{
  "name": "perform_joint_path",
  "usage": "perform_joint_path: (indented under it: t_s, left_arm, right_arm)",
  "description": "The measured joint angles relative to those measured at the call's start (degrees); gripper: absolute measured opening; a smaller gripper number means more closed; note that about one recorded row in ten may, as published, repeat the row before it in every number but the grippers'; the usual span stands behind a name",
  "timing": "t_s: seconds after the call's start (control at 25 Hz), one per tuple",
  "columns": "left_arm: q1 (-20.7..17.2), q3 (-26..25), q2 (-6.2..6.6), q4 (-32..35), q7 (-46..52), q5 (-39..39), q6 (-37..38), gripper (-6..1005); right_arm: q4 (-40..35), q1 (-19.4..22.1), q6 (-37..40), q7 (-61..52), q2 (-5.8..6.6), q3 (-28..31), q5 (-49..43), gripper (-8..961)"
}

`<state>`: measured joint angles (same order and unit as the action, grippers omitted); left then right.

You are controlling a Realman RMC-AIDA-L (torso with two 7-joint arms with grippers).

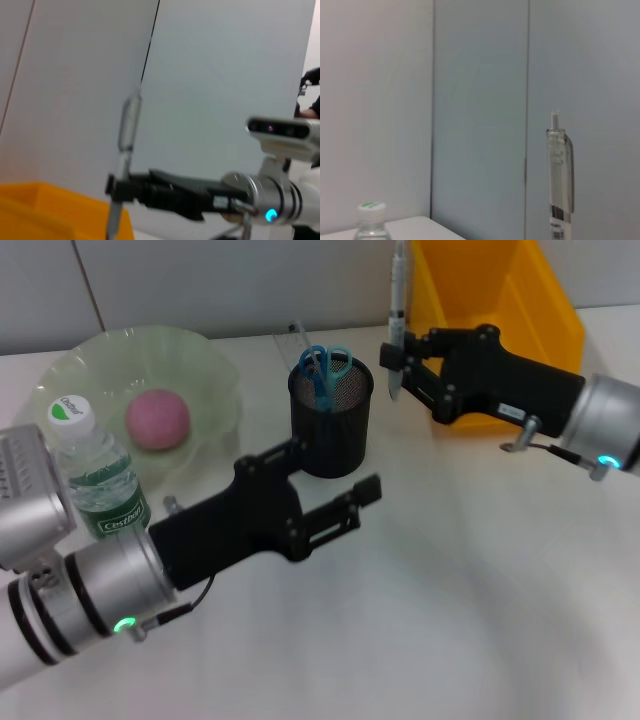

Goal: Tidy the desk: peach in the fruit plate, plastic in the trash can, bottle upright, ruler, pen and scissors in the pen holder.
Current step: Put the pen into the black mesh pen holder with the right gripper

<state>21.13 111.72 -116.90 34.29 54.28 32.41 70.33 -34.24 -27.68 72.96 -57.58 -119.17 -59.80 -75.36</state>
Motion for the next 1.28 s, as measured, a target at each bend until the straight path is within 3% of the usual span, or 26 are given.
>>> perform_joint_path:
  t_s: [0.64, 0.88, 1.28]
  left_arm:
    - [-2.22, -2.48, 0.18, -2.12, 1.28, 1.67, 3.26, 665]
    - [-1.84, -2.63, 0.18, -2.35, 0.94, 1.69, 3.29, 666]
    - [-1.62, -3.13, 0.22, -2.43, 1.31, 1.69, 3.46, 667]
  right_arm:
    - [9.44, -11.75, -13.53, 1.42, -0.16, -1.70, -0.33, 204]
    - [10.14, -12.97, -16.71, 1.42, -0.36, -5.37, -0.16, 213]
    - [11.50, -13.87, -19.86, 1.03, -0.53, -5.77, -0.08, 228]
